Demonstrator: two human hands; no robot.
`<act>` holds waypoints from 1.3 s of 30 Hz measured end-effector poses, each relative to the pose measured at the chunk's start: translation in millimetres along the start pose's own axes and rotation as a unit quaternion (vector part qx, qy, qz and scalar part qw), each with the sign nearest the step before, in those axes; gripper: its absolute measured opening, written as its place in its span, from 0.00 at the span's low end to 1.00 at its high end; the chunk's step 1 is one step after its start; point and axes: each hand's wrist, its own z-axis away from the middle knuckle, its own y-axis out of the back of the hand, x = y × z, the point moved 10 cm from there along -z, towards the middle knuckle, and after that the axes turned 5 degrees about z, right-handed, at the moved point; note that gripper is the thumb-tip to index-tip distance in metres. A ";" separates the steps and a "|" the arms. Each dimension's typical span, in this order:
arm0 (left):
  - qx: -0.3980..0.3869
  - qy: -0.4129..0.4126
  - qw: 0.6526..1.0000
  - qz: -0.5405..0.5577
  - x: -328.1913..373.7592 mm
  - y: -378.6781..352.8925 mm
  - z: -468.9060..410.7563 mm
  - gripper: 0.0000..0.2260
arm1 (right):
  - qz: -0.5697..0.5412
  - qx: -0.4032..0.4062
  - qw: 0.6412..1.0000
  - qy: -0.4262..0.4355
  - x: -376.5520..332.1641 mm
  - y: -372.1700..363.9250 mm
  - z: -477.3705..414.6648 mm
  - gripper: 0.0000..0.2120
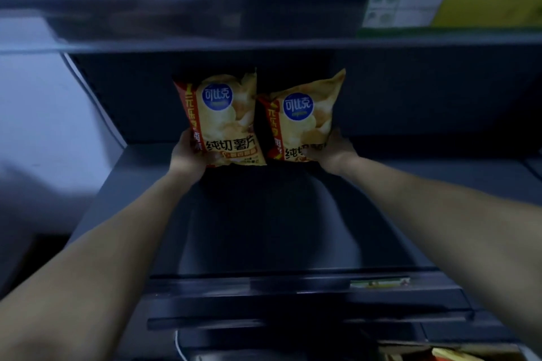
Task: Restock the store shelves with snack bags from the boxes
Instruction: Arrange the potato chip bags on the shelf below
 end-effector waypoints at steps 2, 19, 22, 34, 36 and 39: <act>0.002 0.002 1.000 0.004 -1.5 1.2 -3.7 0.31 | 0.007 0.003 1.000 -0.012 -1.1 -3.6 -4.3 0.41; 0.082 0.022 0.993 -0.076 18.3 23.2 78.4 0.26 | 0.004 0.039 0.999 -0.017 18.1 35.0 74.9 0.33; 0.065 -0.004 0.997 -0.051 35.0 5.5 119.6 0.11 | -0.006 0.037 0.999 0.009 27.2 50.1 114.5 0.28; -0.233 0.018 0.967 -0.099 17.3 -213.7 347.0 0.12 | 0.040 0.037 0.998 0.007 211.7 107.4 277.1 0.09; -0.262 0.040 0.956 -0.128 -5.7 -244.8 380.6 0.13 | 0.084 -0.007 0.996 -0.006 252.1 98.9 292.4 0.09; -0.313 0.067 0.932 -0.168 -41.8 -280.9 421.8 0.07 | 0.180 -0.109 0.977 -0.024 305.5 77.6 317.8 0.12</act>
